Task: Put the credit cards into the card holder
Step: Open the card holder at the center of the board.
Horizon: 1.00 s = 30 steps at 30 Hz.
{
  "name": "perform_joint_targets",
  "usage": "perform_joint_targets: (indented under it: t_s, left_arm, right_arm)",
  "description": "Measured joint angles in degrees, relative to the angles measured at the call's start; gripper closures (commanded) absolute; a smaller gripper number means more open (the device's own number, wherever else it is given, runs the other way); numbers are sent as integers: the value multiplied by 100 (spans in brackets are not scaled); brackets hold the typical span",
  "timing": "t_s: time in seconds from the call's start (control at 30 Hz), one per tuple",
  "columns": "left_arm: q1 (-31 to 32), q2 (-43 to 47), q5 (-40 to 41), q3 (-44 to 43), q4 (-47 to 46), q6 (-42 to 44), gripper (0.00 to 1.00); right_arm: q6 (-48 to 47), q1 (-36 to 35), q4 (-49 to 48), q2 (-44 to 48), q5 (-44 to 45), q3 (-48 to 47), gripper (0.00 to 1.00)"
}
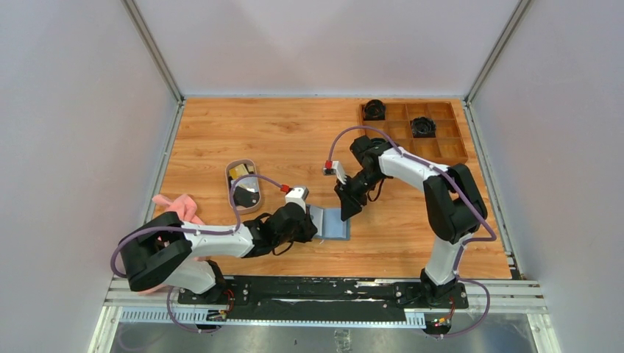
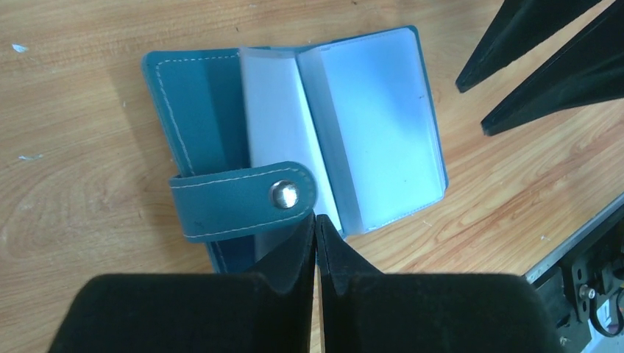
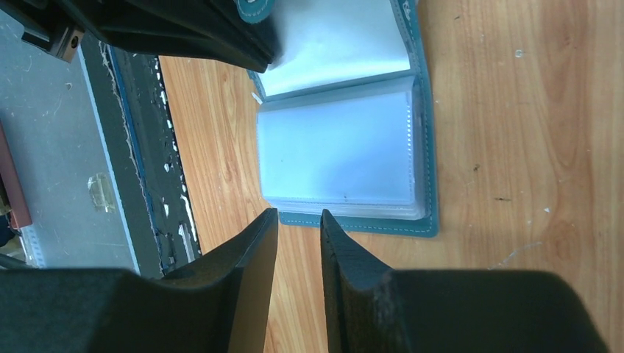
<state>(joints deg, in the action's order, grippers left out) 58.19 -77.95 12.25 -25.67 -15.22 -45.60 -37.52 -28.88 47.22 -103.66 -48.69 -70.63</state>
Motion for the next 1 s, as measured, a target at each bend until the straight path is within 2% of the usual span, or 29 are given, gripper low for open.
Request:
perform_joint_targets:
  t_s: [0.4, 0.6, 0.8, 1.0]
  left_arm:
    - [-33, -79, -186, 120, -240, -68, 86]
    - [-111, -79, -352, 254, -468, -179, 79]
    - [-173, -85, -533, 286, -638, -289, 73]
    - [-186, -85, -616, 289, -723, -348, 69]
  right_arm:
    - [-197, 46, 15, 175, -160, 153, 69]
    - [-459, 72, -46, 719, -188, 341, 69]
    - [-905, 90, -437, 1526, -297, 916, 69]
    - [-1657, 92, -848, 1840, -341, 1587, 68]
